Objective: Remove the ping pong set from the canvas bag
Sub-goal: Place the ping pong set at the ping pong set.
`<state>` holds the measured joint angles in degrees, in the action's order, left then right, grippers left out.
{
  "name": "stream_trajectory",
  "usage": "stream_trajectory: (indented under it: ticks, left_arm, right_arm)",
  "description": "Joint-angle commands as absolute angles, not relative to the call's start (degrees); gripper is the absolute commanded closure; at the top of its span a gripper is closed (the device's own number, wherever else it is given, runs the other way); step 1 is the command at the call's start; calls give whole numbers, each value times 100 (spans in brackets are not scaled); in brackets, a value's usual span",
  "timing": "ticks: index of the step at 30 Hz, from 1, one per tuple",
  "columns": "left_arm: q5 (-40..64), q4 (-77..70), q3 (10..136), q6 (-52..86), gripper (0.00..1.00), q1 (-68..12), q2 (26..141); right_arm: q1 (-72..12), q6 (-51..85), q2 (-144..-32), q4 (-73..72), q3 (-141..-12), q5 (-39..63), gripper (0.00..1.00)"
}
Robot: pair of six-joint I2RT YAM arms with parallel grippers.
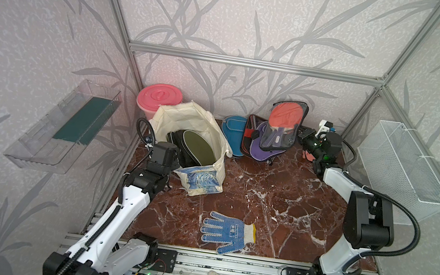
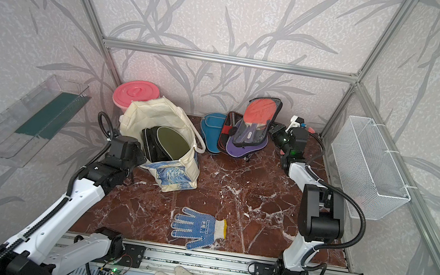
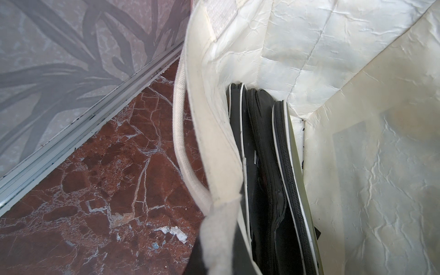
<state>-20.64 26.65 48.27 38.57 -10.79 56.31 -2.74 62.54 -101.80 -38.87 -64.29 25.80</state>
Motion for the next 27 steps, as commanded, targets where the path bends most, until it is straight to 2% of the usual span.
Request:
stream_trajectory:
  ticks: [1,22,27]
  left_arm:
    - [-2315,2556,4931,3861,100,-1028,5550]
    - [-2252,2551,4974,3858,100,-1028,5662]
    - [-2251,2531,4996,3845,100,-1028,5680]
  right_arm:
    - [-281,6031,-10341,-4843,-6420,2238,100]
    - [-272,5561,-11336,-4619,-6324,1767,100]
    - [-266,5362,-11267,-4342,-6284,1663,64]
